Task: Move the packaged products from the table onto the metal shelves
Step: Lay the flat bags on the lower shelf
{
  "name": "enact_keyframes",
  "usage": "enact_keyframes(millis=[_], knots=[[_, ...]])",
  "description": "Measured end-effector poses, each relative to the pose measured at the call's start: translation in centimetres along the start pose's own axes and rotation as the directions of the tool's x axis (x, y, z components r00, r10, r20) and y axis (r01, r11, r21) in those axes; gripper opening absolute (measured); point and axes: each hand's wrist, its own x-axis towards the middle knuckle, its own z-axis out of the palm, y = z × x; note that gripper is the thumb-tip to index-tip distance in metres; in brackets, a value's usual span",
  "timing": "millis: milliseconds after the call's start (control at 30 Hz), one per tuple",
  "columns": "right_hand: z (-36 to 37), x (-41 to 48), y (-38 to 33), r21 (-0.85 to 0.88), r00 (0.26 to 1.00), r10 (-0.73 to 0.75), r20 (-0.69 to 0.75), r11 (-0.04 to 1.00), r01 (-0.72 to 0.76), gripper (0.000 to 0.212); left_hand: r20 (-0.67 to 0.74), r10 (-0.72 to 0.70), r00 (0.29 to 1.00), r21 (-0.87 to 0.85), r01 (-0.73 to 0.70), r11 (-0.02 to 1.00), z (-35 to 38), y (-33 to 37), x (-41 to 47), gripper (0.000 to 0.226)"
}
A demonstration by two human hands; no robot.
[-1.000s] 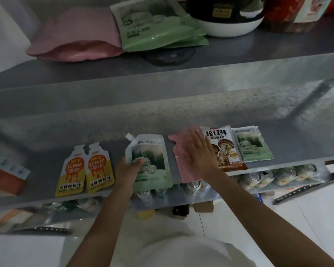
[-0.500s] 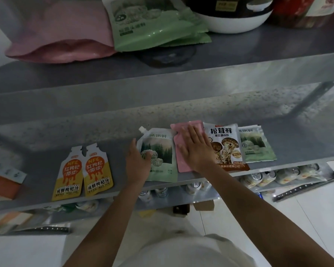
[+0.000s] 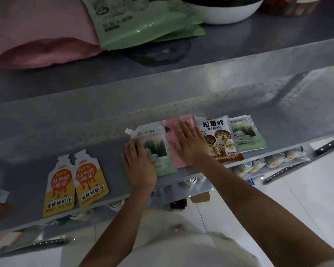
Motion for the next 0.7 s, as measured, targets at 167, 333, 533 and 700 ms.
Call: enact_keyframes(millis=[167, 333, 533, 700], knots=[[-1.5, 0.2, 0.8, 0.055, 0.995, -0.009, 0.099, 0.998, 0.003, 0.063, 0.134, 0.05, 0.99, -0.015, -0.049, 0.999, -2.0, -0.8, 0.6, 0.058], [-5.2, -4.1, 2.6, 0.187, 0.994, 0.109, -0.004, 0.977, -0.106, 0.055, 0.261, 0.082, 0.962, 0.04, -0.095, 0.995, -8.4, -0.6, 0.5, 0.061], [-9.1, -21.1, 6.1, 0.393, 0.838, 0.532, 0.117, 0.751, -0.531, 0.043, 0.439, 0.473, 0.764, 0.078, -0.557, 0.827, -13.2, 7.7, -6.1, 0.065], [-5.9, -34.9, 5.5, 0.265, 0.506, 0.834, 0.22, 0.448, -0.854, 0.053, 0.63, 0.732, 0.258, -0.048, -0.928, 0.368, -8.5, 14.3, -15.0, 0.062]])
